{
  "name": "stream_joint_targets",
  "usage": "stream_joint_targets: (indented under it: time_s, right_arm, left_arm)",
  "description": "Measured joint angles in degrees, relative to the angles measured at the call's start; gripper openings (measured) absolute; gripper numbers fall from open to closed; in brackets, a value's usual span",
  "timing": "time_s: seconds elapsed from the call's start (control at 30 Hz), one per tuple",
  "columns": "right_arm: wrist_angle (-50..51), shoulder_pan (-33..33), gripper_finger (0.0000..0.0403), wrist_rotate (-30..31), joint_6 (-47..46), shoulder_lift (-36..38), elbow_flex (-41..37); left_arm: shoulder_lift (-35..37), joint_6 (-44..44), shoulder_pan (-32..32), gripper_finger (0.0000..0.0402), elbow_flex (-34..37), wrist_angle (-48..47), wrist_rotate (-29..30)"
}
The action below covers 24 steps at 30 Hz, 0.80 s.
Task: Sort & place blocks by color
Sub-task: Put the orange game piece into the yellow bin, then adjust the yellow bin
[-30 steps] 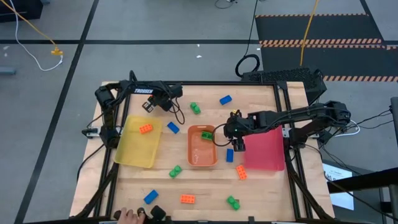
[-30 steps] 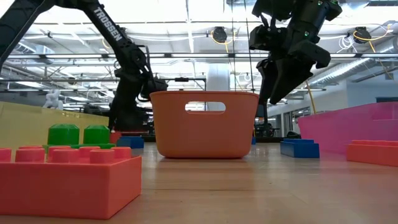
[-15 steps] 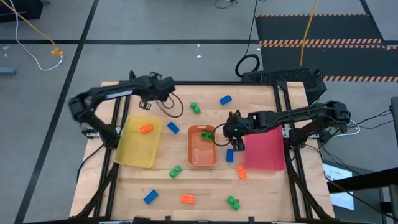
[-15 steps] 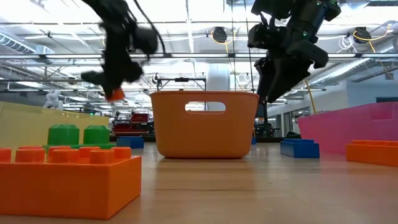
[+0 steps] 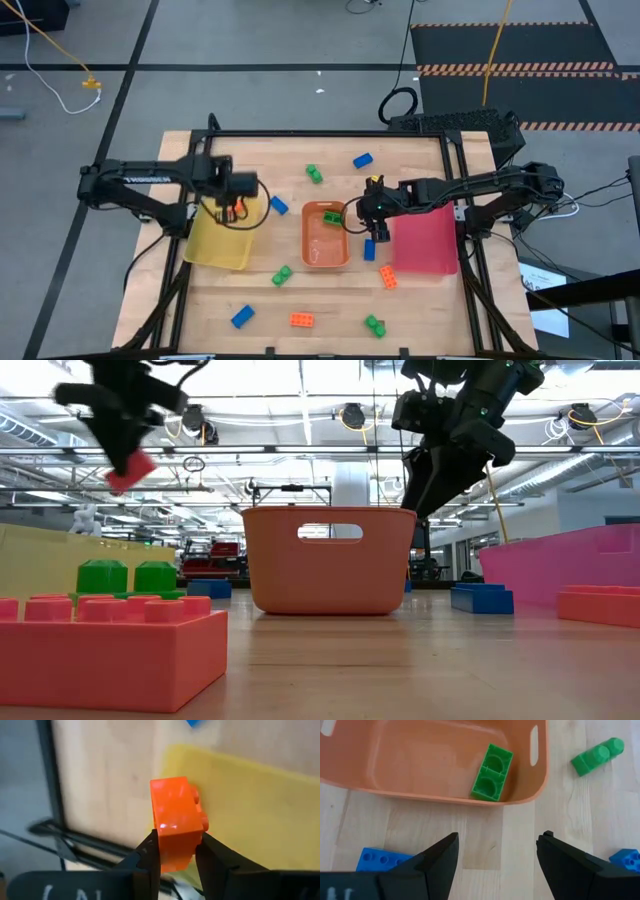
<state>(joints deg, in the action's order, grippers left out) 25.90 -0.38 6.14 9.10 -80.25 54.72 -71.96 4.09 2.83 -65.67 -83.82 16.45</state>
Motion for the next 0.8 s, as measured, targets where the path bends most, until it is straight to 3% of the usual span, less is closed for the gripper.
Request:
stream_joint_targets:
  time_s: [0.23, 0.4, 0.6, 0.8]
  right_arm:
    - [-0.5, 0.0, 0.0254, 0.0, 1.1, 0.0, 0.0]
    - [-0.2, 0.0, 0.0254, -0.2, 2.4, 0.0, 0.0]
    - [-1.5, 0.0, 0.0254, -0.2, 4.0, 0.0, 0.0]
    - [-2.1, -0.3, 0.0254, -0.2, 3.8, 0.0, 0.0]
  left_arm:
    - [-0.8, 9.8, -4.1, 0.0131, 7.0, -0.1, -1.6]
    - [-1.2, 11.1, -3.5, 0.0165, 10.3, 0.5, -5.5]
    - [-1.8, 10.1, -3.5, 0.0213, 10.2, 2.5, -5.9]
    - [-1.9, 3.4, -3.5, 0.0242, 8.8, 18.4, -6.2]
